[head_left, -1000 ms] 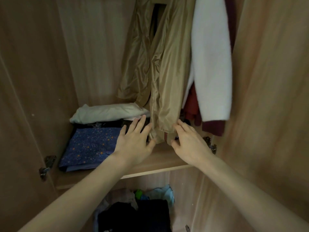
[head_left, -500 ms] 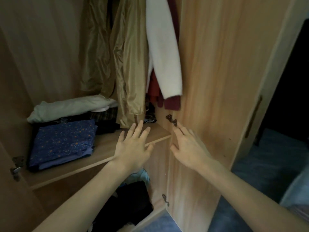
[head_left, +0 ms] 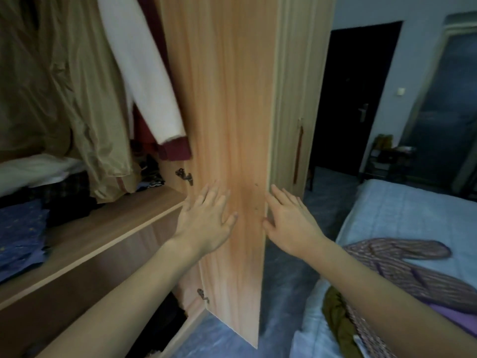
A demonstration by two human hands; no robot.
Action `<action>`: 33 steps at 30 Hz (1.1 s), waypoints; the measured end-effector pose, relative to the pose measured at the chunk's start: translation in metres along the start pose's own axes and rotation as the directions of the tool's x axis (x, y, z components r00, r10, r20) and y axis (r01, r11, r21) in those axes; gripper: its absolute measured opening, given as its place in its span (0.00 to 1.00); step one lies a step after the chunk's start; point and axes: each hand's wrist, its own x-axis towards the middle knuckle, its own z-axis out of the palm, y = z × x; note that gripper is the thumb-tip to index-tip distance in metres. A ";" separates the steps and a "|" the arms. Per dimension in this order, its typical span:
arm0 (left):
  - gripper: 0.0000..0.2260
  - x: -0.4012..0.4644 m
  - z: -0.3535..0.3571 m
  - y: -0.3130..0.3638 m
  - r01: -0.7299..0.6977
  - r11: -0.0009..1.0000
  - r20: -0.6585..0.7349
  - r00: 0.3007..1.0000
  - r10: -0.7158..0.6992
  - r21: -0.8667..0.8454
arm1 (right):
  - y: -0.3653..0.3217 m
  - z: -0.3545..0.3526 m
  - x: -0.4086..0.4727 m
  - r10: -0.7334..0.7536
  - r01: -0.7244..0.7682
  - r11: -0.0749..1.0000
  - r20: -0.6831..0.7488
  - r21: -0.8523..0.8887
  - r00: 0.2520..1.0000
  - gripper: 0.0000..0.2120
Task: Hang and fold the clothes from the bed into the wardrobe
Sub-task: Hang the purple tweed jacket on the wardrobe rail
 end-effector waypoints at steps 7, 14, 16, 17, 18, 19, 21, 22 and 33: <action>0.27 0.027 0.019 0.120 -0.169 0.984 0.046 0.984 0.172 -0.062 | 0.106 -0.033 -0.063 0.192 -0.193 0.981 -0.032 -0.031 0.981 0.31; 0.27 0.026 0.068 0.259 -0.310 0.937 0.156 0.930 0.334 -0.162 | 0.241 -0.064 -0.169 0.412 -0.411 0.905 -0.011 -0.111 0.911 0.31; 0.28 0.025 0.080 0.296 -0.320 0.925 0.216 0.907 0.362 -0.203 | 0.275 -0.069 -0.198 0.461 -0.458 0.881 -0.001 -0.117 0.888 0.32; 0.28 0.026 0.085 0.313 -0.325 0.922 0.244 0.896 0.372 -0.213 | 0.290 -0.071 -0.211 0.476 -0.472 0.873 0.002 -0.123 0.880 0.32; 0.28 0.027 0.090 0.330 -0.330 0.919 0.266 0.886 0.380 -0.216 | 0.304 -0.074 -0.223 0.487 -0.483 0.866 -0.002 -0.130 0.873 0.32; 0.27 0.028 0.096 0.345 -0.333 0.917 0.281 0.879 0.387 -0.221 | 0.317 -0.076 -0.234 0.496 -0.494 0.860 -0.013 -0.131 0.868 0.32; 0.28 0.030 0.111 0.373 -0.333 0.914 0.304 0.868 0.393 -0.230 | 0.342 -0.077 -0.252 0.521 -0.520 0.846 -0.024 -0.119 0.853 0.31; 0.28 0.031 0.121 0.385 -0.333 0.914 0.320 0.861 0.395 -0.233 | 0.353 -0.077 -0.260 0.537 -0.536 0.836 -0.021 -0.116 0.843 0.31; 0.28 0.057 0.237 0.439 -0.269 0.931 0.470 0.807 0.358 -0.247 | 0.442 -0.001 -0.307 0.646 -0.643 0.763 0.102 -0.065 0.756 0.31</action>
